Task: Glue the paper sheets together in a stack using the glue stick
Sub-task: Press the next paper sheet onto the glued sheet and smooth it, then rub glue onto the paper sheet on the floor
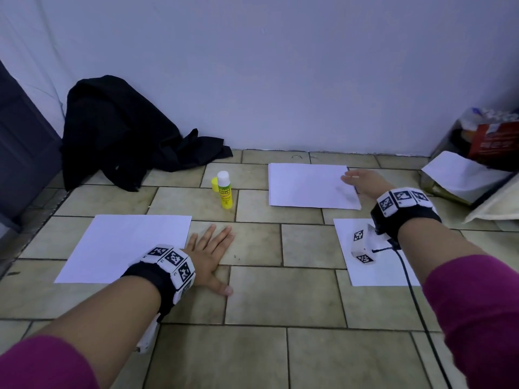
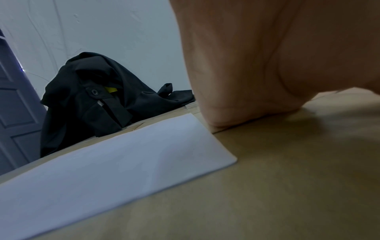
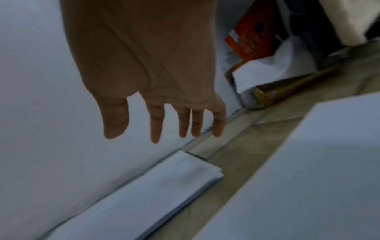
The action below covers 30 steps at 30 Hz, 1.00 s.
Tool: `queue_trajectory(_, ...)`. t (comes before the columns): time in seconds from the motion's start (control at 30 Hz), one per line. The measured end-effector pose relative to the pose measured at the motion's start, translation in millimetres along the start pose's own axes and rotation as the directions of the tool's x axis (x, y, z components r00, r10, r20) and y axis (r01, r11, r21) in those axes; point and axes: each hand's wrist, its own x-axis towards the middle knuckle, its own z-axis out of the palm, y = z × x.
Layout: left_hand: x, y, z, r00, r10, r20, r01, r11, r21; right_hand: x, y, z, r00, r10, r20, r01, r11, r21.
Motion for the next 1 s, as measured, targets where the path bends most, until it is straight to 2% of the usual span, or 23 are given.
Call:
queue_trajectory(0.07,-1.4,0.7,0.2,1.000,-0.001,0.000,0.001,1.000,0.000,-27.5,-7.2,-1.2,0.986,-0.009,0.167,0.045,0.977,-0.210)
queue_trajectory(0.13,-2.2,1.3,0.5,1.000,-0.009,-0.002,0.009,1.000,0.005,-66.7,-10.0,7.9,0.938,0.066,0.339,0.100,0.888,-0.449)
queue_trajectory(0.23,-3.3,2.8,0.5,1.000,-0.025,-0.007,0.025,0.999,0.023,-117.1,-0.6,33.3,0.875,0.192,0.444,0.169,0.738,-0.653)
queue_trajectory(0.33,-5.3,6.4,0.0,0.999,-0.037,-0.017,0.038,0.999,0.031,-133.9,12.5,54.5,0.865,0.230,0.446,0.162,0.714,-0.681)
queue_trajectory(0.47,-7.0,8.5,0.5,0.999,-0.046,-0.023,0.046,0.999,0.019,-140.9,16.1,66.7,0.901,0.204,0.384,0.133,0.712,-0.689)
queue_trajectory(0.67,-11.2,11.5,-1.2,0.998,-0.016,-0.065,0.016,1.000,0.009,-146.4,14.8,70.9,0.916,0.185,0.356,0.116,0.726,-0.677)
queue_trajectory(0.8,-19.6,-0.7,-2.9,0.988,0.022,-0.156,-0.048,0.985,-0.163,-145.1,15.1,72.0,0.916,0.184,0.355,0.113,0.733,-0.670)
queue_trajectory(0.9,-30.4,-24.5,-3.7,0.945,-0.103,-0.310,0.032,0.974,-0.225,-144.7,15.4,72.8,0.918,0.184,0.352,0.108,0.738,-0.666)
queue_trajectory(0.97,-36.5,-42.9,-2.9,0.913,-0.261,-0.315,0.190,0.952,-0.240,-144.5,16.1,72.5,0.915,0.191,0.356,0.103,0.742,-0.662)
queue_trajectory(1.0,-39.4,-51.5,-1.8,0.900,-0.343,-0.269,0.281,0.929,-0.241,-144.2,16.3,72.2,0.914,0.194,0.355,0.100,0.743,-0.662)
